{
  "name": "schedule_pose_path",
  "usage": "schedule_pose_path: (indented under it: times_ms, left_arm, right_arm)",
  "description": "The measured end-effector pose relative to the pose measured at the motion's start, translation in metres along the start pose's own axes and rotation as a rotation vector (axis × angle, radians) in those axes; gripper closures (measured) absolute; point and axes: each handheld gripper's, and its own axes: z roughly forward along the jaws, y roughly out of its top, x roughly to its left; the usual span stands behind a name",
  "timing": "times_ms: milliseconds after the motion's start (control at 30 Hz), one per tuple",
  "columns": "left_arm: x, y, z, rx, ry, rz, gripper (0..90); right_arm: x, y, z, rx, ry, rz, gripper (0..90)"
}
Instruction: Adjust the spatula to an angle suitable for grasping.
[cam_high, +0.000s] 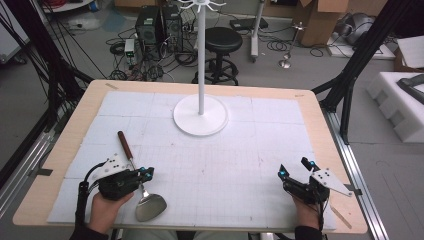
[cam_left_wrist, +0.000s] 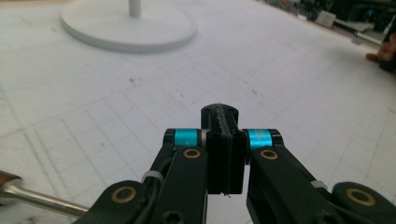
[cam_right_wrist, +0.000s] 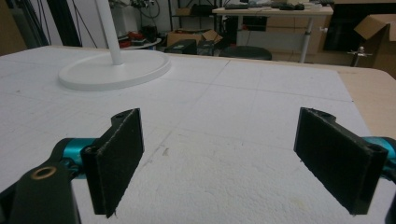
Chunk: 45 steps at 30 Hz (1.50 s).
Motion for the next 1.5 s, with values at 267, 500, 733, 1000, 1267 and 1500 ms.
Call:
schedule_pose_path:
  times_ms: [267,500,733,1000,1267,1500]
  left_arm:
    - [0.006,-0.006,0.022,0.208,0.032,0.009,89.6]
    - [0.003,-0.010,0.028,0.284,-0.008,0.025,89.7]
    - [0.004,-0.009,0.019,0.330,0.005,0.059,89.7]
    - [0.003,-0.013,-0.002,0.379,0.041,0.101,89.8]
    - [0.017,-0.021,-0.028,0.368,0.123,0.057,89.8]
    - [0.032,-0.027,-0.052,0.376,0.175,0.025,89.7]
  right_arm:
    - [0.001,0.000,0.001,0.003,-0.007,-0.004,14.6]
    - [0.001,0.000,0.001,0.009,-0.005,-0.003,14.6]
    - [0.000,0.000,0.001,0.003,-0.006,-0.005,14.6]
    - [0.000,0.000,0.001,0.003,-0.003,-0.001,14.6]
    - [0.000,0.000,0.001,0.006,-0.004,-0.002,14.6]
    - [0.000,0.000,0.001,0.006,-0.005,0.001,14.6]
